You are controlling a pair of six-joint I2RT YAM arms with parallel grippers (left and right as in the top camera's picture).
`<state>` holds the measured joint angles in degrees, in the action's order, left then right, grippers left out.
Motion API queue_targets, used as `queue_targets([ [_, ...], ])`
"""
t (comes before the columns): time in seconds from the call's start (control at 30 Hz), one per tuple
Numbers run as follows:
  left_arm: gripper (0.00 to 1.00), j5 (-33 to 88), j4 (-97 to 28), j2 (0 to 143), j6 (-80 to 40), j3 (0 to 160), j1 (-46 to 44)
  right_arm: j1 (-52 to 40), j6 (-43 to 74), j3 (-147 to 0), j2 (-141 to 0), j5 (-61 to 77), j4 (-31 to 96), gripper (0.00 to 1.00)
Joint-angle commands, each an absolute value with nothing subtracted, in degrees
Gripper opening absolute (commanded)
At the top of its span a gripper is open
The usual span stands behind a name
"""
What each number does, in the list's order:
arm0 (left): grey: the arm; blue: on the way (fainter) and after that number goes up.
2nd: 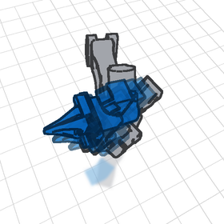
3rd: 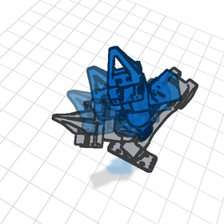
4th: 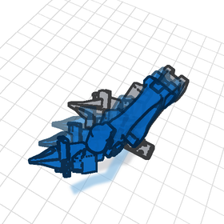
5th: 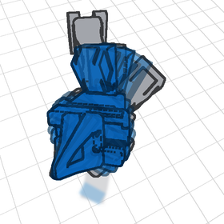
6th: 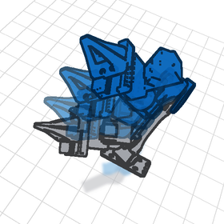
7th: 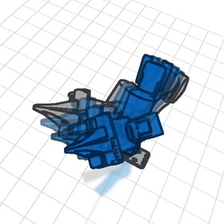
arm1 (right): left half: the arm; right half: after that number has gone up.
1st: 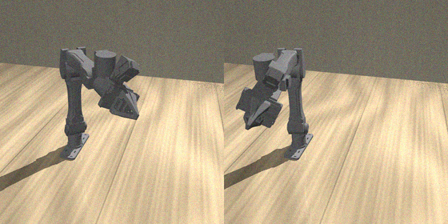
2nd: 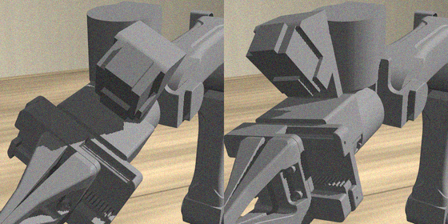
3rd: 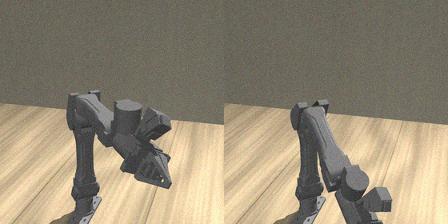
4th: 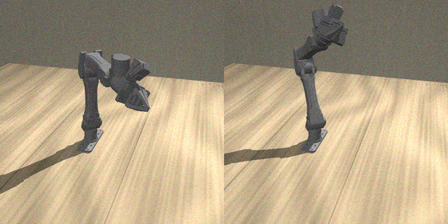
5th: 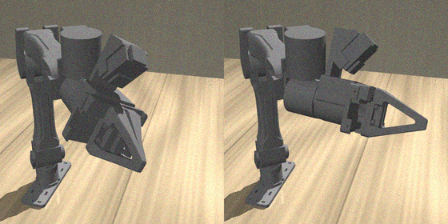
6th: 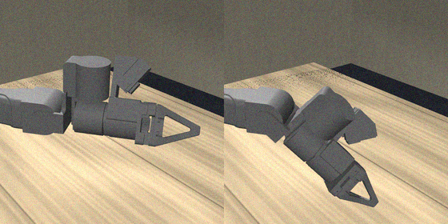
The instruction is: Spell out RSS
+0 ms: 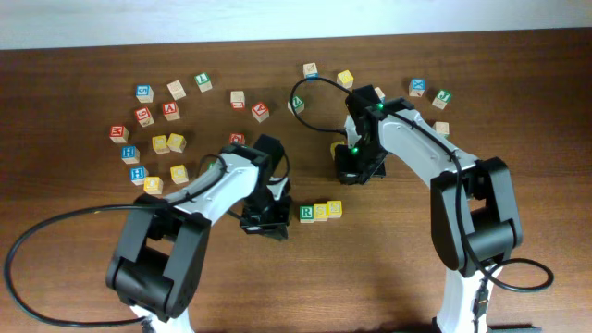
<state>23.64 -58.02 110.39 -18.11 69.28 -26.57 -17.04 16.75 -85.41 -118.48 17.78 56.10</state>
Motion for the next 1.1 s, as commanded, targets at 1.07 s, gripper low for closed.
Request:
queue_targets([
  [1.07,0.00,25.7,-53.4,110.9,-17.3,70.1,-29.1,-23.9,20.0,-86.0,-118.4,18.0,60.0,0.04],
])
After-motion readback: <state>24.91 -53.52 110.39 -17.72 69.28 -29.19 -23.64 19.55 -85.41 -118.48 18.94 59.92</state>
